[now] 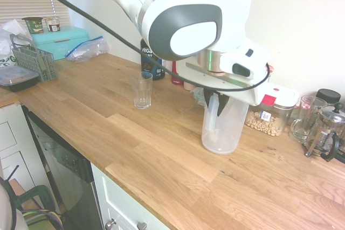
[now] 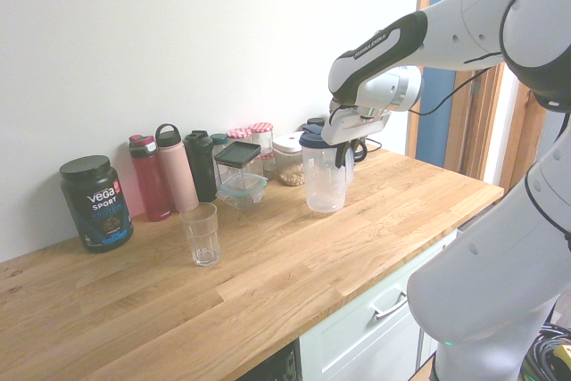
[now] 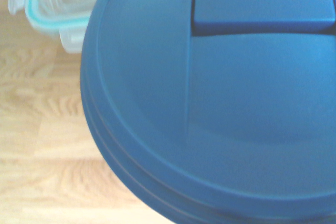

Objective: Pour me some water

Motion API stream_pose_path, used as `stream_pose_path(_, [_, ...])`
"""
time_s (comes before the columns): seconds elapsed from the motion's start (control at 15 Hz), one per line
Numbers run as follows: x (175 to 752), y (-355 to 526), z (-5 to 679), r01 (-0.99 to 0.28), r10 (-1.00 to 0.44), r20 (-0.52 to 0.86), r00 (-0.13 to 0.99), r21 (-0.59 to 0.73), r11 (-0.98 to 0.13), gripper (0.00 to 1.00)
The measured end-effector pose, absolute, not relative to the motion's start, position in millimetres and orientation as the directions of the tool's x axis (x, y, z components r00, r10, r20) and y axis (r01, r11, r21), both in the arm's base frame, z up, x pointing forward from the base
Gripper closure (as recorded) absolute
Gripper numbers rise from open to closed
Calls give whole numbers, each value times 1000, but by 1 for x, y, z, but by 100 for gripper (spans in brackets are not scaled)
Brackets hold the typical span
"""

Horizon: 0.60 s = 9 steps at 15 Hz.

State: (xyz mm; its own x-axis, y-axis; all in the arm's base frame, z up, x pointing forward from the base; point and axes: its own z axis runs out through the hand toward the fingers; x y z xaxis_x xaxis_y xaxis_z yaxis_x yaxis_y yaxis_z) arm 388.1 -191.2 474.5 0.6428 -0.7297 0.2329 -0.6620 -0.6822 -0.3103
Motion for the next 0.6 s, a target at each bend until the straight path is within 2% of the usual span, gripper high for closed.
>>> stream_pose_path(0.53, [393, -197, 463, -664, -738, 285, 611, -323, -675, 100])
stream_pose_path(0.6, [395, -197, 459, -665, -737, 279, 616, -318, -676, 0])
